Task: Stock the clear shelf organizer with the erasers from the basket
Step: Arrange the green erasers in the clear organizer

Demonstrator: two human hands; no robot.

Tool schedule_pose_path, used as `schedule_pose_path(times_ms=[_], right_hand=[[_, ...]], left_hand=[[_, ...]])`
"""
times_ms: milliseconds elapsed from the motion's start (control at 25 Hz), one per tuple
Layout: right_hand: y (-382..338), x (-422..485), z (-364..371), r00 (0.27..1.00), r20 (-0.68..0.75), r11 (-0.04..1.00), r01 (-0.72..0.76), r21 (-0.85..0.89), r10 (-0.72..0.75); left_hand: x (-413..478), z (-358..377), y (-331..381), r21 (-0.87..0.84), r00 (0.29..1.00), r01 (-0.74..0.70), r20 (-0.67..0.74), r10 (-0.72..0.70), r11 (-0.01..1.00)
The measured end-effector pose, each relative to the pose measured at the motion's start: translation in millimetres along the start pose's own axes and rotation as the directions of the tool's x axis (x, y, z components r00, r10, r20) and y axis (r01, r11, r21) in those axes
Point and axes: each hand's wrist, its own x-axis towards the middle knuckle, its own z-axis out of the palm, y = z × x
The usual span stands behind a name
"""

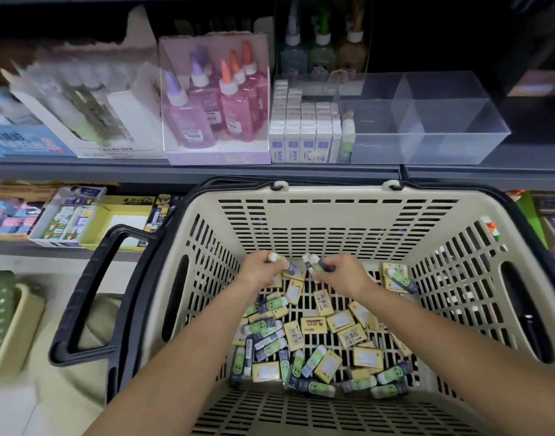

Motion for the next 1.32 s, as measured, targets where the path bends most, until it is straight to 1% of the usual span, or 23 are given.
schedule_pose_path(times_ms=[40,120,200,280,400,520,680,760,840,920,1000,1040,1080,1160,1200,1320], right_hand=[[-4.3,-3.8,-3.7,1.000,0.015,0.997,0.009,0.082,-0.010],[-13.0,-12.1,-7.6,0.998,0.048,0.983,0.027,0.182,-0.037],[-20.3,-18.7,-10.6,0.996,0.081,0.955,0.023,0.296,-0.049],[-27.0,-24.8,-20.1,0.995,0.087,0.930,0.019,0.367,-0.055],[-36.4,-32.2,-44.5,0.995,0.078,0.950,0.028,0.312,-0.055],[-44.6,-40.7,-73.7,0.994,0.038,0.942,0.086,0.324,-0.104],[-64.5,-52.6,-113.3,0.982,0.005,0.932,0.178,0.316,-0.189],[-76.4,-54.9,-134.5,0.971,-0.045,0.917,0.235,0.322,-0.233],[-88.0,-53.9,-154.7,0.959,-0.106,0.905,0.283,0.317,-0.262],[-99.6,-46.3,-173.2,0.948,-0.172,0.893,0.312,0.326,-0.269],[-110.9,-29.7,-190.5,0.922,-0.292,0.870,0.349,0.349,-0.253],[-116.3,-19.0,-198.5,0.900,-0.364,0.867,0.368,0.337,-0.240],[-120.4,-6.8,-206.1,0.872,-0.434,0.886,0.369,0.282,-0.226],[-125.6,18.0,-218.4,0.815,-0.525,0.948,0.315,0.048,-0.244],[-126.7,29.5,-221.4,0.805,-0.532,0.961,0.268,-0.070,-0.263],[-131.4,55.1,-220.7,0.848,-0.453,0.949,0.167,-0.266,-0.276]], left_hand=[[-2.6,4.0,1.9,-0.049,0.996,0.021,0.083,-0.017,0.999],[-9.6,15.3,5.5,-0.211,0.970,0.087,0.239,-0.035,0.974],[-16.4,22.2,9.4,-0.357,0.944,0.153,0.329,-0.029,0.921],[-21.7,22.1,13.9,-0.408,0.922,0.161,0.387,0.010,0.899],[-27.8,17.7,27.4,-0.395,0.900,0.095,0.426,0.091,0.914],[-33.4,15.6,47.1,-0.373,0.882,-0.039,0.422,0.207,0.927],[-45.8,12.5,79.4,-0.335,0.877,-0.164,0.381,0.293,0.928],[-52.2,11.2,97.9,-0.328,0.864,-0.246,0.352,0.360,0.912],[-56.4,9.3,118.0,-0.302,0.845,-0.356,0.300,0.442,0.884],[-55.5,6.6,140.6,-0.309,0.826,-0.447,0.218,0.520,0.839],[-49.2,3.1,161.4,-0.351,0.815,-0.497,0.123,0.566,0.794],[-45.3,1.1,170.5,-0.344,0.812,-0.522,0.077,0.578,0.780],[-41.5,-0.7,177.2,-0.320,0.810,-0.544,0.040,0.584,0.776],[-33.7,-2.9,184.1,-0.283,0.808,-0.564,0.004,0.589,0.776],[-30.7,-3.9,184.5,-0.277,0.810,-0.564,-0.002,0.586,0.778],[-21.4,-8.5,179.5,-0.285,0.819,-0.552,-0.008,0.573,0.784]])
